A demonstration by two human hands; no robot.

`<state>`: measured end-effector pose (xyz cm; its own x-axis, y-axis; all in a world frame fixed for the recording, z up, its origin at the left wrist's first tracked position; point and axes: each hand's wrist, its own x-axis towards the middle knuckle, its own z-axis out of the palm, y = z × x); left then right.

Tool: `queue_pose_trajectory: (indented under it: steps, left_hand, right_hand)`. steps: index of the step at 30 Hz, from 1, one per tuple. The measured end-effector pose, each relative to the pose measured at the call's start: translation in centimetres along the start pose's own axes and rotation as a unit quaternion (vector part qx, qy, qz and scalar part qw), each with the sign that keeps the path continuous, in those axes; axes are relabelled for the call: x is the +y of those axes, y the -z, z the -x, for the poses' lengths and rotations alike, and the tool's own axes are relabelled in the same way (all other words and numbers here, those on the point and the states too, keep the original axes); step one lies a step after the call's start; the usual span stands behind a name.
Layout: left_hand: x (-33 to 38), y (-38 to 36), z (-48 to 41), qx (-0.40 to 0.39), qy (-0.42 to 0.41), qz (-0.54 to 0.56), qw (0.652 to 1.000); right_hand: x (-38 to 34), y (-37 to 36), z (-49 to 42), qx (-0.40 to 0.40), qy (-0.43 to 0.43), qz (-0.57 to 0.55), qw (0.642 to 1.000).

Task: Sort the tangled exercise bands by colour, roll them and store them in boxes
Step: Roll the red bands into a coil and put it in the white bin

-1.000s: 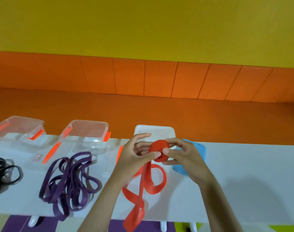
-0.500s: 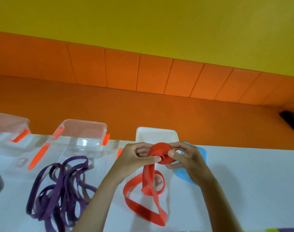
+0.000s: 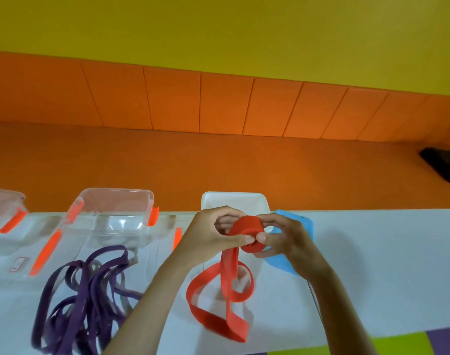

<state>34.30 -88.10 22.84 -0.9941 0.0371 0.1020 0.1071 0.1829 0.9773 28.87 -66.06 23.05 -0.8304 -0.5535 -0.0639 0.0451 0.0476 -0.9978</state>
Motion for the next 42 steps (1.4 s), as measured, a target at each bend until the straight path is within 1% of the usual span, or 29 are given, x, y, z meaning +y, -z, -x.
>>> queue_pose_trajectory:
  steps: [2, 4, 7, 8, 9, 12, 13, 16, 19, 22, 24, 27, 30, 32, 36, 38, 39, 42]
  left_hand:
    - [0.5, 0.0, -0.8, 0.006, 0.001, -0.014, 1.0]
    - [1.0, 0.0, -1.3, 0.007, 0.013, 0.015, 1.0]
    - [1.9, -0.1, -1.8, 0.007, 0.033, 0.087, 0.996]
    - [2.1, -0.1, -2.0, -0.001, 0.037, 0.091, 0.995]
    - [2.2, -0.1, -2.3, -0.01, 0.04, 0.079, 0.996]
    - [2.0, -0.4, -2.5, -0.03, 0.046, -0.011, 0.998]
    - [1.9, -0.8, -2.6, -0.031, 0.047, -0.036, 0.998]
    - [1.8, -2.2, -2.8, -0.03, 0.049, -0.074, 0.996]
    - [1.6, -3.1, -3.0, -0.005, 0.067, -0.053, 0.996]
    - [1.2, -3.4, -3.1, 0.034, 0.076, -0.052, 0.995]
    - [1.2, -3.7, -3.0, 0.049, 0.073, -0.047, 0.995]
    - [1.4, -4.4, -2.9, 0.029, 0.075, -0.061, 0.995]
    - [1.5, -4.8, -2.7, -0.009, 0.079, -0.088, 0.993]
    - [1.4, -5.3, -2.7, -0.012, 0.074, -0.113, 0.991]
    - [1.6, -6.4, -2.8, 0.0, 0.064, -0.12, 0.991]
    - [1.6, -6.7, -2.8, 0.006, 0.058, -0.105, 0.993]
    - [1.6, -6.9, -2.8, 0.02, 0.054, -0.087, 0.995]
    - [1.5, -8.3, -2.7, 0.101, 0.049, 0.011, 0.994]
  right_hand:
    - [-0.2, 0.6, -0.5, 0.026, 0.013, -0.036, 0.999]
    - [0.1, 1.1, -0.5, 0.04, 0.03, -0.092, 0.995]
    - [0.7, 1.2, -0.4, -0.002, 0.04, -0.161, 0.986]
    - [0.8, 1.3, -0.4, -0.02, 0.04, -0.161, 0.986]
    - [0.7, 1.8, -0.3, -0.029, 0.039, -0.135, 0.99]
    - [-0.2, 4.1, -0.4, -0.034, 0.026, 0.019, 0.999]
    - [-0.5, 4.9, -0.5, -0.037, 0.013, 0.038, 0.999]
    - [-1.0, 6.0, -1.1, -0.031, -0.004, 0.011, 0.999]
    - [-0.6, 6.4, -1.7, -0.003, 0.02, -0.019, 1.0]
    - [0.7, 6.4, -2.0, 0.02, 0.04, -0.094, 0.995]
    - [1.6, 6.4, -2.0, 0.014, 0.045, -0.115, 0.992]
    - [1.9, 7.6, -1.9, -0.041, 0.032, -0.088, 0.995]
    - [0.8, 9.5, -2.0, -0.103, -0.01, -0.009, 0.995]
    - [0.1, 10.3, -2.2, -0.142, -0.019, 0.043, 0.989]
    - [-0.9, 11.1, -2.4, -0.176, -0.004, 0.097, 0.98]
    - [-0.9, 11.3, -2.3, -0.174, 0.01, 0.102, 0.979]
    - [-0.8, 11.4, -2.3, -0.161, 0.021, 0.094, 0.982]
    - [0.4, 11.4, -1.8, -0.091, 0.051, 0.02, 0.994]
